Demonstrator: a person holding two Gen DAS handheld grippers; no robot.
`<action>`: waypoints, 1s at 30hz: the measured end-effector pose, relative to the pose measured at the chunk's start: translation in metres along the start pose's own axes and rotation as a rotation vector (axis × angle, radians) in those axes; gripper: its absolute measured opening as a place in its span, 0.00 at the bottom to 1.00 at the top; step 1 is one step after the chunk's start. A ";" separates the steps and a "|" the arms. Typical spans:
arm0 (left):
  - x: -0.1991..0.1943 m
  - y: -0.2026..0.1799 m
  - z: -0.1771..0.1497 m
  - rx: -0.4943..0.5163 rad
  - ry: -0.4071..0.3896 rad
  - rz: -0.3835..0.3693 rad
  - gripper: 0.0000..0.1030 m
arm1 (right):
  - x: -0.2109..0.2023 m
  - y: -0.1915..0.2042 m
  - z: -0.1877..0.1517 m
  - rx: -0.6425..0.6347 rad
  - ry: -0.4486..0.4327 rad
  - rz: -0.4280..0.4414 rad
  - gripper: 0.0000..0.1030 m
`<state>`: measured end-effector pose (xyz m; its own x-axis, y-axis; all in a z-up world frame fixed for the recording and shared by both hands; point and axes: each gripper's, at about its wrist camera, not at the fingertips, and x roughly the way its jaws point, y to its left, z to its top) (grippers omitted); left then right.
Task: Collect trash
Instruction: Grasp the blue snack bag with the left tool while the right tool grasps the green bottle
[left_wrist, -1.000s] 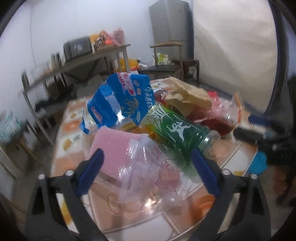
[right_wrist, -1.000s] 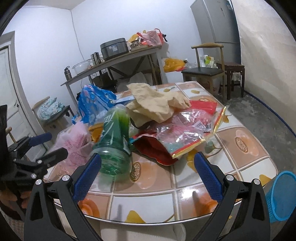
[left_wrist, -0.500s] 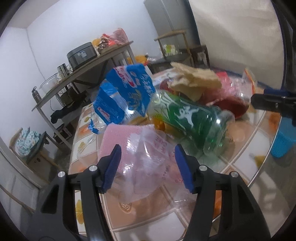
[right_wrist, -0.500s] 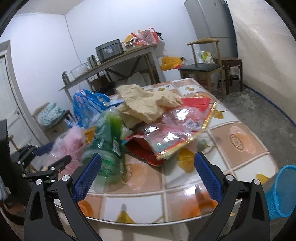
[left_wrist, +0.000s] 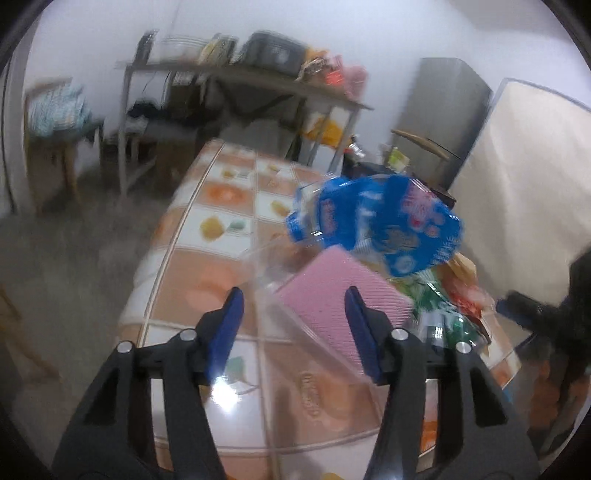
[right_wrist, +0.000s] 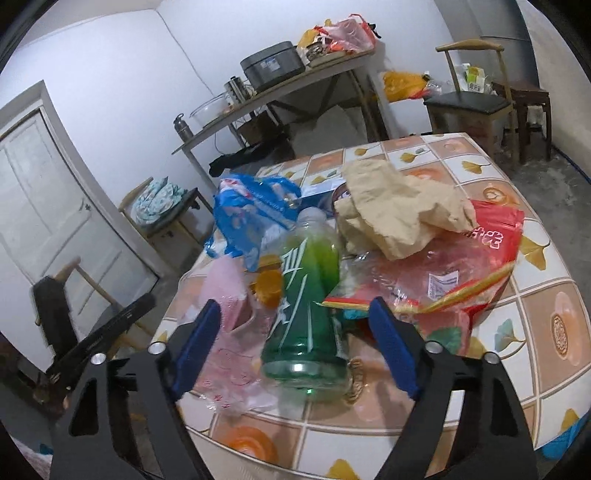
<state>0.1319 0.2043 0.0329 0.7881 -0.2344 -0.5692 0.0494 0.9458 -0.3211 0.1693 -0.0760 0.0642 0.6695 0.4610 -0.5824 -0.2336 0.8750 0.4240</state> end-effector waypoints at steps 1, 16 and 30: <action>0.002 0.004 0.000 -0.017 0.009 -0.002 0.47 | -0.001 0.002 -0.001 -0.003 0.001 -0.004 0.74; 0.086 -0.065 0.116 0.308 0.184 -0.161 0.84 | 0.009 0.027 0.003 -0.066 0.067 -0.037 0.63; 0.168 -0.074 0.133 0.140 0.400 -0.147 0.86 | 0.069 0.026 0.015 -0.141 0.225 -0.128 0.63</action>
<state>0.3420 0.1243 0.0615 0.4689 -0.4114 -0.7816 0.2474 0.9106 -0.3309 0.2202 -0.0235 0.0457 0.5300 0.3528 -0.7711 -0.2634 0.9328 0.2458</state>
